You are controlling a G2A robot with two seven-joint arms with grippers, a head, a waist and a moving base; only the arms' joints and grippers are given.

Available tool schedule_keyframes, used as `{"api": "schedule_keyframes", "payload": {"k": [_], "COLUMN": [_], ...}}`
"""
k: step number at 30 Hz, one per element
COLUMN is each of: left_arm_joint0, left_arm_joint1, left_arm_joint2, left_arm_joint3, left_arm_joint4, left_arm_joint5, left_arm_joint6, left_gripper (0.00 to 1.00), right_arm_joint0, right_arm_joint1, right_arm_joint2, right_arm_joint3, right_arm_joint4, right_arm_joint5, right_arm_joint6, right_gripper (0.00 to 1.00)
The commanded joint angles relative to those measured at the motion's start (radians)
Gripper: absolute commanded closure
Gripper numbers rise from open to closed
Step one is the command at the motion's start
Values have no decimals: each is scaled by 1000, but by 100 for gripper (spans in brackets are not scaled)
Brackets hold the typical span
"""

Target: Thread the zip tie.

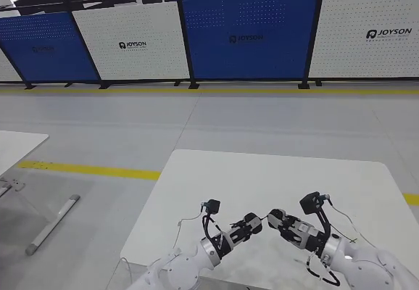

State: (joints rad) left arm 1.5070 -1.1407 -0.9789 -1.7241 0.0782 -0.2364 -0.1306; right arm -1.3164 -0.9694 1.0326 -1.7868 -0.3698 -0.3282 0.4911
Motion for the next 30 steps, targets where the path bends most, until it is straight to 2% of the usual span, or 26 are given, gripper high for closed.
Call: {"api": "schedule_keyframes", "payload": {"k": [1,2,3,4,5,13,16,18,22,30], "left_arm_joint0": [0,0,0,-1,-1,5,8,10,11,9], "left_arm_joint1": [0,-1,-1,-1,-1,0,0,1,1,-1], "left_arm_joint2": [-1,0,0,0,0,-10,-15,-19,-22,-23], "left_arm_joint3": [2,2,3,5,5,2,0,0,2,3], "left_arm_joint4": [1,-3,-8,-6,-3,-4,-4,-5,-5,-4], "left_arm_joint5": [-1,-2,-4,-5,-4,-11,-13,-14,-12,-14], "left_arm_joint6": [1,1,-2,-7,-12,-7,-5,-3,-5,-9], "left_gripper": [100,100,96,64,51,59,66,75,99,100], "right_arm_joint0": [-2,-3,-4,-5,-6,-21,-24,-27,-33,-39], "right_arm_joint1": [-1,-2,-2,-3,-3,-7,-9,-9,-11,-14], "right_arm_joint2": [1,1,2,2,3,15,19,23,31,43], "right_arm_joint3": [2,2,2,2,2,-6,-6,-6,-10,-14], "right_arm_joint4": [-3,-4,-6,-8,-10,-36,-41,-41,-41,-41], "right_arm_joint5": [-3,-3,-4,-4,-4,25,32,32,30,32], "right_arm_joint6": [1,1,1,1,1,-7,-8,-8,-8,-10], "right_gripper": [100,100,100,100,100,100,100,100,100,100]}}
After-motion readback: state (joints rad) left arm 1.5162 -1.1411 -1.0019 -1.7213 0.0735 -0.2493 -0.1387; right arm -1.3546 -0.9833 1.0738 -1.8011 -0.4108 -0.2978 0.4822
